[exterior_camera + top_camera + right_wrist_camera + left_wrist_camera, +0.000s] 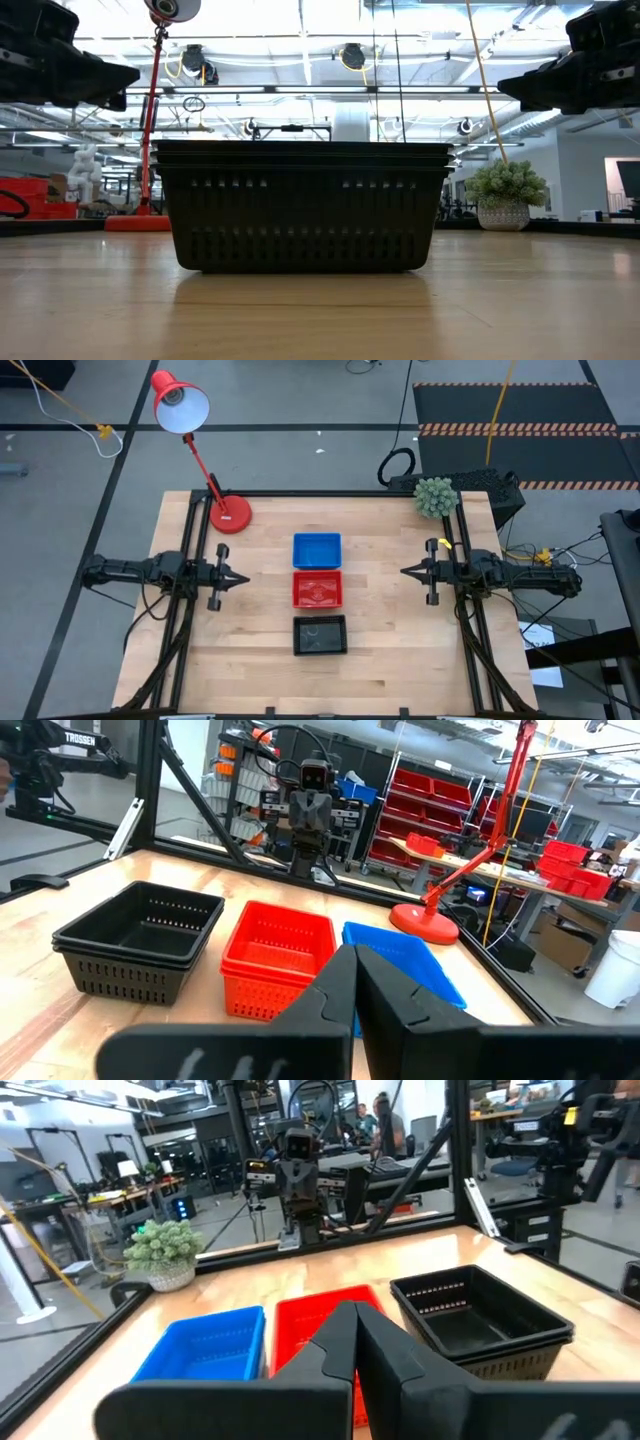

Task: Stack baskets by color
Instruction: Return to Home Position

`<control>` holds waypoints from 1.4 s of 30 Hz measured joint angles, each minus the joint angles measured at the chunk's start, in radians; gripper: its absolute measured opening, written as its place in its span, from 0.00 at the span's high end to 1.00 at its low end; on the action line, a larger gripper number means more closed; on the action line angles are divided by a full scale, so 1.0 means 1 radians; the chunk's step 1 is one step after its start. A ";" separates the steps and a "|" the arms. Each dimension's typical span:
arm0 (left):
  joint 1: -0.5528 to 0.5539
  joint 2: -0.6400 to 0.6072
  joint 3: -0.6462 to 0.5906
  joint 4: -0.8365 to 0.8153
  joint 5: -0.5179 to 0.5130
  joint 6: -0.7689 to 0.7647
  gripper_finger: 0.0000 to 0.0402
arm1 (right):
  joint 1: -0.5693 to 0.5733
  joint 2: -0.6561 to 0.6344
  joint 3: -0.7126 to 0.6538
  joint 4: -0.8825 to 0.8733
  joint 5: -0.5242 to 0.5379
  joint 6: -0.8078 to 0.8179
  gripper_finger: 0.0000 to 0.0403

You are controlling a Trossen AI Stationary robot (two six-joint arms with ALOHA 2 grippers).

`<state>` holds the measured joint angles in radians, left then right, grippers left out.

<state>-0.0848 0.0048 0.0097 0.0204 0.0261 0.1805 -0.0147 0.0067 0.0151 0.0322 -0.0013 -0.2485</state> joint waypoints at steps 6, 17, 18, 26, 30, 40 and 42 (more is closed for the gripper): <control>0.041 0.000 0.000 -0.005 0.000 -0.004 0.98 | 0.000 0.000 0.000 0.000 0.000 0.000 1.00; 0.074 0.002 0.001 -0.008 0.000 0.001 0.95 | 0.000 0.000 0.000 0.001 0.000 0.000 1.00; 0.074 0.002 0.001 -0.008 0.000 0.001 0.95 | 0.000 0.000 0.000 0.001 0.000 0.000 1.00; 0.074 0.002 0.001 -0.008 0.000 -0.007 0.99 | 0.000 0.000 0.000 0.001 0.000 0.000 1.00; 0.074 0.002 0.001 -0.008 0.000 -0.005 0.96 | 0.000 0.000 0.000 0.001 0.000 0.000 1.00; 0.074 0.002 0.001 -0.009 -0.001 -0.006 0.92 | 0.000 0.000 0.000 0.001 0.000 0.001 1.00; 0.074 0.002 0.001 -0.009 -0.001 -0.002 0.92 | 0.000 0.000 0.000 0.001 0.000 0.001 1.00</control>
<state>-0.0113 0.0063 0.0105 0.0116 0.0254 0.1782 -0.0143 0.0067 0.0151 0.0334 -0.0017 -0.2478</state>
